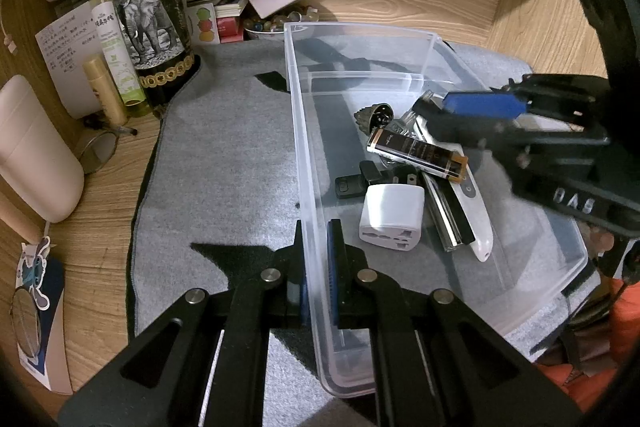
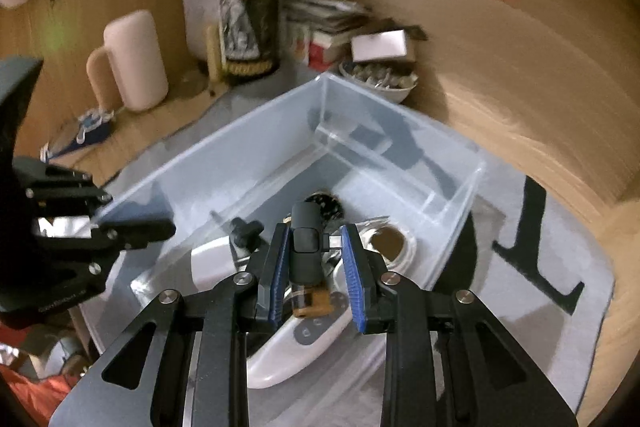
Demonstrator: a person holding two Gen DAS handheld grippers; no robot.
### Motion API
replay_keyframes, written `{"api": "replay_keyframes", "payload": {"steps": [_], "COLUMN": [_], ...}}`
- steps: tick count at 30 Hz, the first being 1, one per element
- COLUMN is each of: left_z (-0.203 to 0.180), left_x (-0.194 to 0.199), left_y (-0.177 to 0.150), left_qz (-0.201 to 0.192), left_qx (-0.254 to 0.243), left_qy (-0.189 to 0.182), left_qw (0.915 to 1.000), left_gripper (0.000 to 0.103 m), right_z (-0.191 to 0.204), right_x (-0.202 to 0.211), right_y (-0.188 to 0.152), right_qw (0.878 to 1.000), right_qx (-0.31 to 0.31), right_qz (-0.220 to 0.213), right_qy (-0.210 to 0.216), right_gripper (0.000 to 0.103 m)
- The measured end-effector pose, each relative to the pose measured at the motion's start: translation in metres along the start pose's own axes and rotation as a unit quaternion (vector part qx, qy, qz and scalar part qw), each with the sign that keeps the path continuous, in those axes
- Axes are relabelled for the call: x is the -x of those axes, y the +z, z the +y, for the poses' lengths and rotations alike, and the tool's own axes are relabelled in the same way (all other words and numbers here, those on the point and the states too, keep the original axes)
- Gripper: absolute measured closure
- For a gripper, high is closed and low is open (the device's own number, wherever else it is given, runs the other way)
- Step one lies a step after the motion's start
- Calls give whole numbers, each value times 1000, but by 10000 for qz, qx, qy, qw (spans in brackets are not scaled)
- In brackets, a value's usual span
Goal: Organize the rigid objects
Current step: 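Carry the black piece into the box and open the right tool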
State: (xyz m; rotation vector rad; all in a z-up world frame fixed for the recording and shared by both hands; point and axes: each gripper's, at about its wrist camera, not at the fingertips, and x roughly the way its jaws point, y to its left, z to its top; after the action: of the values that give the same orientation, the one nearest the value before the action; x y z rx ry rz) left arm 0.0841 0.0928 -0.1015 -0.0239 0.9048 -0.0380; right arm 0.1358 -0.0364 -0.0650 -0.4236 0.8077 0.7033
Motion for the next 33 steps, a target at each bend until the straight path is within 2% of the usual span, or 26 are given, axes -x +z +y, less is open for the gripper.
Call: {"api": "replay_keyframes", "payload": {"steps": [6,9,14,18,21,23,24,29,33], "left_z": [-1,-1,-1,-2,-1,-1,-1,-7,-20], "left_x": [0,0,0,5,11,17,21,46,68], "left_y": [1,1,2,2,4,6,7,12,15], "left_qz": [4,4,-18,-68,-155,-243,-301,-711,-1076], "left_qx": [6,6,7,-18,-33,-28,-32,-51,-163], "left_qy": [4,-3,68,122,218,264,301,395,431], "left_qw": [10000,10000,10000,9999,9996,9994,9991,9967,9931], "left_gripper": [96,96,96,96,89,79,76,43,32], "right_z": [1,-1,-1,-6,-12,-15,-17,-23,-27], "right_x": [-6,-7,8,22,35,45,50,75,96], "right_y": [-2,-3,-4,-5,-6,-8,-9,-15,-21], "right_qw": [9997,9990,9997,9995,9988,9978,9972,9938,9905], "right_qx": [5,-141,-190,-263,-371,-443,-475,-637,-743], "right_qz": [202,326,48,-139,-314,-481,-554,-859,-1073], "right_qy": [97,278,156,53,-38,-128,-156,-317,-440], "right_gripper": [79,74,57,56,45,36,35,29,27]}}
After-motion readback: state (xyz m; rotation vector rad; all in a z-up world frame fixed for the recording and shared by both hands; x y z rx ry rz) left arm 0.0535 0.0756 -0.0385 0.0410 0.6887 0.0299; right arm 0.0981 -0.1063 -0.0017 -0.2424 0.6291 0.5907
